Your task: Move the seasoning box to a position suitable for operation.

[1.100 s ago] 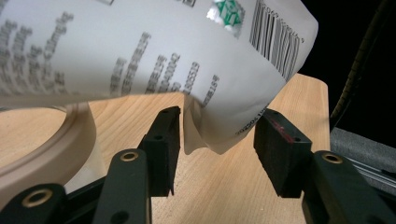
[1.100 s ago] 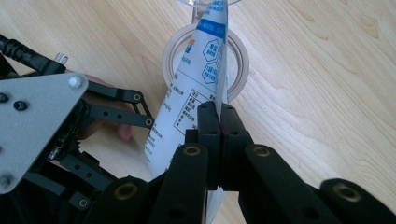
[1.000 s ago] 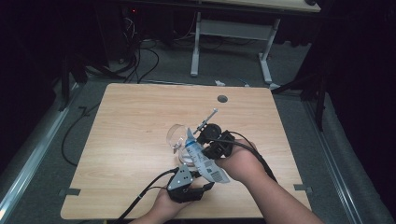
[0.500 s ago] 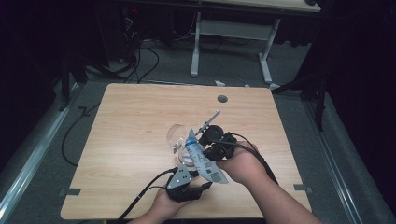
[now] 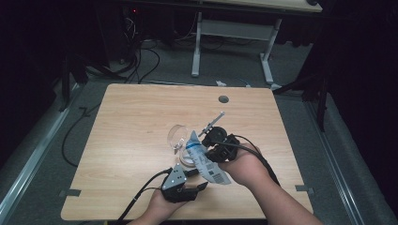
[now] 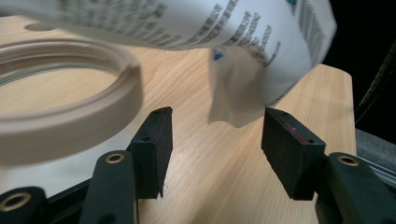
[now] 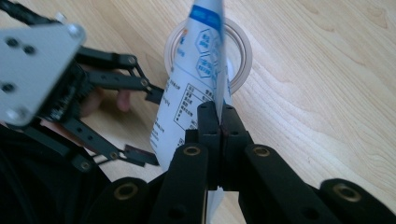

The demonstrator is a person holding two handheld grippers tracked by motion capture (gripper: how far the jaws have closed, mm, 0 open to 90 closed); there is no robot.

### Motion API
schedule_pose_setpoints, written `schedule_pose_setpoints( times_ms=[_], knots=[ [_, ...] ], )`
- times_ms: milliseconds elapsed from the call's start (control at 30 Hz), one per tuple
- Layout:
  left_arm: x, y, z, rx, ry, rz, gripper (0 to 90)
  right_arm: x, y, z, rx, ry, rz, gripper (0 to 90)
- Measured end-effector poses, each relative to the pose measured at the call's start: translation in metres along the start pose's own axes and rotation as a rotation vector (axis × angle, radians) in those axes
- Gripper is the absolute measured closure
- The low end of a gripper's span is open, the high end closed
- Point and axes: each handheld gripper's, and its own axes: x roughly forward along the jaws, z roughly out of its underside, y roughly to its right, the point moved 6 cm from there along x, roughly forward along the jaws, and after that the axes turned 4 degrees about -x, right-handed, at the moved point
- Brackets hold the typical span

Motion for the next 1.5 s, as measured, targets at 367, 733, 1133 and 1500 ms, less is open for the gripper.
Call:
schedule_pose_setpoints(
  times_ms=[367, 733, 1133, 1500],
  knots=[
    [-0.045, -0.018, -0.024, 0.019, 0.022, -0.031, 42.9, 0.001, -0.002, -0.005, -0.018, 0.002, 0.008, 90.0],
    [-0.067, -0.051, -0.040, 0.034, 0.078, -0.103, 42.9, 0.007, 0.002, 0.002, -0.004, -0.008, 0.007, 89.9],
    [-0.067, -0.060, -0.044, -0.003, 0.087, -0.117, 43.3, 0.011, 0.006, 0.009, 0.001, 0.000, -0.014, 89.9],
    [-0.064, -0.060, -0.037, 0.024, 0.061, -0.124, 43.4, 0.010, 0.012, 0.016, 0.015, 0.004, -0.012, 89.9]
  ],
)
